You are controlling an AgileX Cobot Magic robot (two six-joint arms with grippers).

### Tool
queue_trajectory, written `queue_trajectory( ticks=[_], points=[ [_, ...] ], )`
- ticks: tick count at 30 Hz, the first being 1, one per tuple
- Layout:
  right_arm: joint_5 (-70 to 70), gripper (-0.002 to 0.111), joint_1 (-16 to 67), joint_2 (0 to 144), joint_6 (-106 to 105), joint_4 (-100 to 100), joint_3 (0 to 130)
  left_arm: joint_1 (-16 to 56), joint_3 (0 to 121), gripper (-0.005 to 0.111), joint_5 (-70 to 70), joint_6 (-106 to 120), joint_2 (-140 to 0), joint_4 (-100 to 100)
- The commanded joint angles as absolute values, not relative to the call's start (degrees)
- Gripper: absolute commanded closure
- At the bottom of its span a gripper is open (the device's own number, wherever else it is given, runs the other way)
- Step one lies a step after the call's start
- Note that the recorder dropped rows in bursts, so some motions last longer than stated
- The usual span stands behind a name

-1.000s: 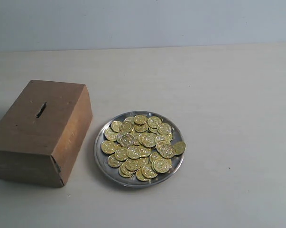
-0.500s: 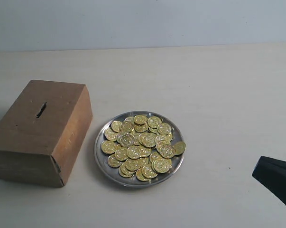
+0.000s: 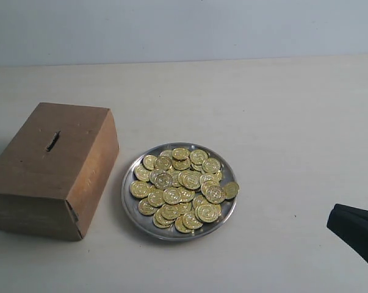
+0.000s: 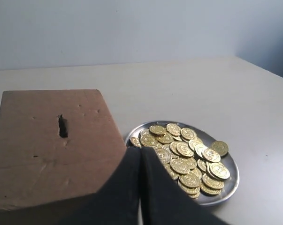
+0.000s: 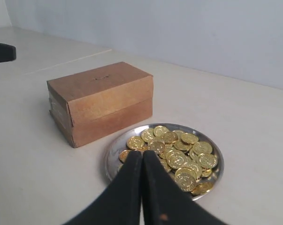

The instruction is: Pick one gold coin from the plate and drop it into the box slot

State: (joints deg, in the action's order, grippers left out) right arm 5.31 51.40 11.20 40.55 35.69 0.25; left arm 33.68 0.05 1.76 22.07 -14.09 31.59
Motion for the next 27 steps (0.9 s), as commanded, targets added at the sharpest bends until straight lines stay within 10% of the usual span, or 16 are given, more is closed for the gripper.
queue_trajectory(
  ticks=[1, 27],
  points=[
    [5.21, 0.108, 51.14, 10.90, 41.27, 35.79, 0.00, 34.11, 0.00, 0.107, 2.87, 22.08, -13.80, 31.70],
    [3.26, 0.108, 51.14, 10.90, 43.37, 36.31, 0.00, 34.11, 0.00, 0.107, 5.36, 22.30, -13.80, 31.70]
  ],
)
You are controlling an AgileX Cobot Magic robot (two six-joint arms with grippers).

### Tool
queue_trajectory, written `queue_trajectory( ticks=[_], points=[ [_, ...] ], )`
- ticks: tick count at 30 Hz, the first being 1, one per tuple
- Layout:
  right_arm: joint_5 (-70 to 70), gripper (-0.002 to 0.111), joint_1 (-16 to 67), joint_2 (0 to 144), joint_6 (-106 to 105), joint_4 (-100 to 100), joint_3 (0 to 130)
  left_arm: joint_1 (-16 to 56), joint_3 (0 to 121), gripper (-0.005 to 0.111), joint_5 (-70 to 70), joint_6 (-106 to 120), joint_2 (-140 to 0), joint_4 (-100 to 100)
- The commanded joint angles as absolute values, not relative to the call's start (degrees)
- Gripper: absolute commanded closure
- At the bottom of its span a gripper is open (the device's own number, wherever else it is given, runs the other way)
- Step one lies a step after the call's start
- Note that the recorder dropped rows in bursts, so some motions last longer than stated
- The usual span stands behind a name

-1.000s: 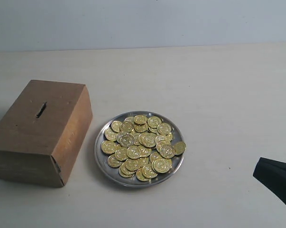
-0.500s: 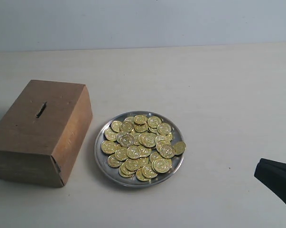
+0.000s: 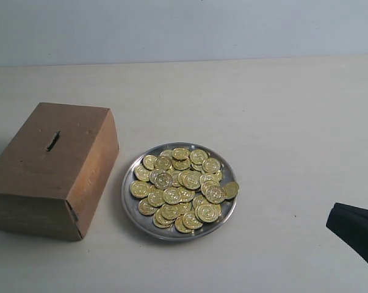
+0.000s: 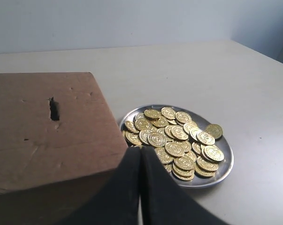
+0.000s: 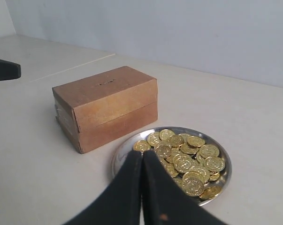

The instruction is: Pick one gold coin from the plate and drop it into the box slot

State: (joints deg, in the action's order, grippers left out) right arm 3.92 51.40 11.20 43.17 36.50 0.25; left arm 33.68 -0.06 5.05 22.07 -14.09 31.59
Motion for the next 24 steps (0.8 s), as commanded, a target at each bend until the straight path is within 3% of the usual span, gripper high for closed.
queue_trajectory(
  ticks=[1, 5, 17, 24],
  points=[
    [3.26, 0.108, 51.14, 10.90, 43.37, 36.31, 0.00, 34.11, 0.00, 0.107, 5.36, 22.30, -13.80, 31.70],
    [5.07, 0.108, 50.09, 9.77, 41.25, 38.87, 0.00, 34.11, 0.00, 0.107, 5.36, 22.30, -13.80, 31.70],
    [8.23, 0.108, 14.91, 4.28, 42.96, 32.97, 0.00, 34.11, 0.00, 0.107, 5.36, 22.30, -13.80, 31.70],
    [8.74, 0.108, 1.38, 0.20, 43.40, 29.56, 0.00, 34.11, 0.00, 0.107, 5.36, 22.30, -13.80, 31.70]
  ],
)
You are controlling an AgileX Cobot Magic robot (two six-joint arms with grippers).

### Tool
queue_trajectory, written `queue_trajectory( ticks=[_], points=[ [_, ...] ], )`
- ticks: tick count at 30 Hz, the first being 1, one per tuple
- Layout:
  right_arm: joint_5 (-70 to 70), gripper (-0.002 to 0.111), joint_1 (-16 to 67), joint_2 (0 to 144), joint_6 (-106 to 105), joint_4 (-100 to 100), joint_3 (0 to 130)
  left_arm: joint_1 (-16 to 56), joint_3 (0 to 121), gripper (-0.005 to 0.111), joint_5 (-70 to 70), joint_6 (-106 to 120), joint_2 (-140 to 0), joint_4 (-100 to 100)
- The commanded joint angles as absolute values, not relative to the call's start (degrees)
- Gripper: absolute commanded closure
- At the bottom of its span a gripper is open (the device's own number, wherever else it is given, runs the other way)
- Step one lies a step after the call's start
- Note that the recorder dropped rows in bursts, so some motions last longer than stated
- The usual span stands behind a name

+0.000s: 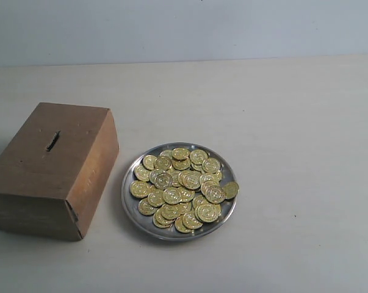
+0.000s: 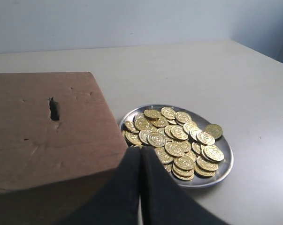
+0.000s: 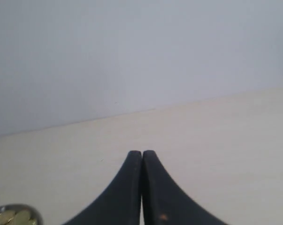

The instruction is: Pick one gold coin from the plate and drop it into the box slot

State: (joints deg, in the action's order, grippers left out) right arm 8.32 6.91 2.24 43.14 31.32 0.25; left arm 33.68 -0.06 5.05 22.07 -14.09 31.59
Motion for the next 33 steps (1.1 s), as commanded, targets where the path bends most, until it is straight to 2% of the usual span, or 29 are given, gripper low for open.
queue_trajectory(
  ticks=[1, 8, 26, 33],
  points=[
    [9.42, 0.108, -0.04, 0.00, 43.40, 29.41, 0.00, 34.11, 0.00, 0.107, 5.36, 22.30, -13.80, 31.70],
    [14.88, 0.108, -2.33, 0.00, 42.89, 29.36, 0.00, 34.11, 0.00, 0.107, 5.36, 22.30, -13.80, 31.70],
    [15.46, 0.108, -2.23, 0.00, 42.74, 26.92, 0.00, 34.11, 0.00, 0.107, 5.36, 22.30, -13.80, 31.70],
    [17.14, 0.108, 4.02, 0.00, 40.12, 26.92, 0.00, 34.11, 0.00, 0.107, 5.36, 22.30, -13.80, 31.70]
  ],
)
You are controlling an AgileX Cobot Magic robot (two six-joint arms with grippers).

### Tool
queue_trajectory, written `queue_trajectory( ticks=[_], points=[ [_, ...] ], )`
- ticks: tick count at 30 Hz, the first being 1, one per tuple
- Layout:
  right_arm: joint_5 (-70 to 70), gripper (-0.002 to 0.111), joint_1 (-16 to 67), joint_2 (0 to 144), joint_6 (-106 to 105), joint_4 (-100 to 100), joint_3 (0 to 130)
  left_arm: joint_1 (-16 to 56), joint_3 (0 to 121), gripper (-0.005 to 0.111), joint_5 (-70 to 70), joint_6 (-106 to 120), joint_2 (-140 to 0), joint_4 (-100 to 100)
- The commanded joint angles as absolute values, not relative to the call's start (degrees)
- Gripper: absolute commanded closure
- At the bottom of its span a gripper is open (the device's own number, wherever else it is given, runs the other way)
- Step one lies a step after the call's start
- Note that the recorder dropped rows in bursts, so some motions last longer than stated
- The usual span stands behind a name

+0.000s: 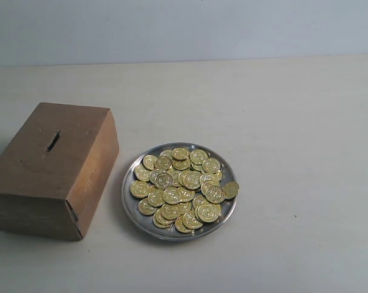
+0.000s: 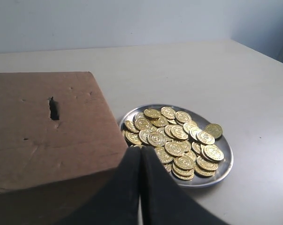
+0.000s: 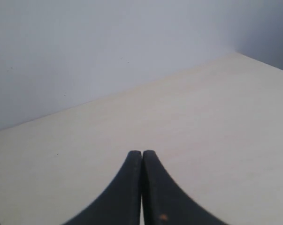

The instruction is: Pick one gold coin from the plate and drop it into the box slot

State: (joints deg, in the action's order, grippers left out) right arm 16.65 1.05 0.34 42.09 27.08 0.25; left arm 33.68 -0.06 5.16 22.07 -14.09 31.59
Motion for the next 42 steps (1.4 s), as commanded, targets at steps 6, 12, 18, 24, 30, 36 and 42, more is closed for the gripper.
queue_trajectory(
  ticks=[6, 12, 18, 24, 30, 36, 42],
  points=[
    [17.52, 0.108, 6.71, 0.00, 35.96, 26.50, 0.00, 34.11, 0.00, 0.107, 5.36, 22.30, -13.80, 31.70],
    [18.17, 0.108, 6.71, 0.00, 34.96, 25.54, 0.00, 34.11, 0.00, 0.107, 5.36, 22.30, -13.80, 31.70],
    [18.11, 0.108, 6.71, 0.00, 20.31, 14.69, 0.00, 34.11, 0.00, 0.107, 5.36, 22.30, -13.80, 31.70],
    [17.63, 0.108, 6.71, 0.00, 14.51, 9.76, 0.00, 34.11, 0.00, 0.107, 5.36, 22.30, -13.80, 31.70],
    [17.50, 0.108, 6.71, 0.00, 4.49, 2.07, 0.00, 34.11, 0.00, 0.107, 5.36, 22.30, -13.80, 31.70],
    [17.41, 0.108, 6.71, 0.00, -0.84, -2.11, 0.00, 34.11, 0.00, 0.107, 5.36, 22.30, -13.80, 31.70],
    [17.41, 0.108, 6.71, 0.00, -0.84, -2.11, 0.00, 34.11, 0.00, 0.107, 5.36, 22.30, -13.80, 31.70]
  ],
)
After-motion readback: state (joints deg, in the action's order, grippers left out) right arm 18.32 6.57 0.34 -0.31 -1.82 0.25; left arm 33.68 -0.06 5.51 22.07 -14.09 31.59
